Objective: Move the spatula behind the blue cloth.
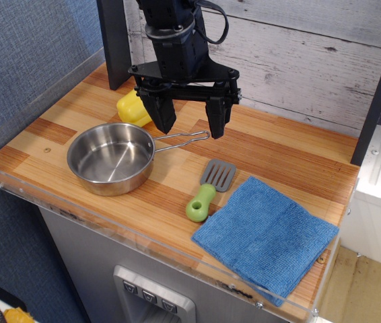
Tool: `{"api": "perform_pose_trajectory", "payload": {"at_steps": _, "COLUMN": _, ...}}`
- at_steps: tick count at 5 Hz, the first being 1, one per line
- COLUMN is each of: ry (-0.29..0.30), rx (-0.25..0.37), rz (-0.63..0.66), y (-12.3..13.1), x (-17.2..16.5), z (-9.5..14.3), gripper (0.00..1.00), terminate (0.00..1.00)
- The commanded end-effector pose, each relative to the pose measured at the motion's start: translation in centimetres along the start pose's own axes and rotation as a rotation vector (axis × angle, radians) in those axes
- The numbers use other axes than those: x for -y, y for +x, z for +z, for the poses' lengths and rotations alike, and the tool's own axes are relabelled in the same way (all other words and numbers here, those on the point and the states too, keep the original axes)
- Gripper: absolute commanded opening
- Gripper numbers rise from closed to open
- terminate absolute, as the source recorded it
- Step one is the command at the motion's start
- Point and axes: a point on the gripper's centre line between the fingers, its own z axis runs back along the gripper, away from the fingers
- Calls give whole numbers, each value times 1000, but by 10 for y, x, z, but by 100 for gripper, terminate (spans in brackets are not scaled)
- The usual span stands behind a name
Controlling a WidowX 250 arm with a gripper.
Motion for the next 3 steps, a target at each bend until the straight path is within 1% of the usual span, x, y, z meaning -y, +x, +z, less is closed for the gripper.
{"api": "perform_pose_trajectory", "payload": {"at_steps": 1, "ry": 0, "rx": 0, "rz": 0, "y": 0, "x": 0, "z": 0, "gripper": 100, "terminate": 0}}
{"api": "perform_pose_trajectory", "payload": {"at_steps": 2, "ry": -1, "rx": -4, "rz": -3, "y": -3, "x": 0, "z": -6, "gripper": 100, "terminate": 0}}
{"api": "perform_pose_trajectory", "payload": {"at_steps": 3, "ry": 8, "rx": -24, "rz": -9, "y": -8, "x": 0, "z": -16, "gripper": 100, "terminate": 0}}
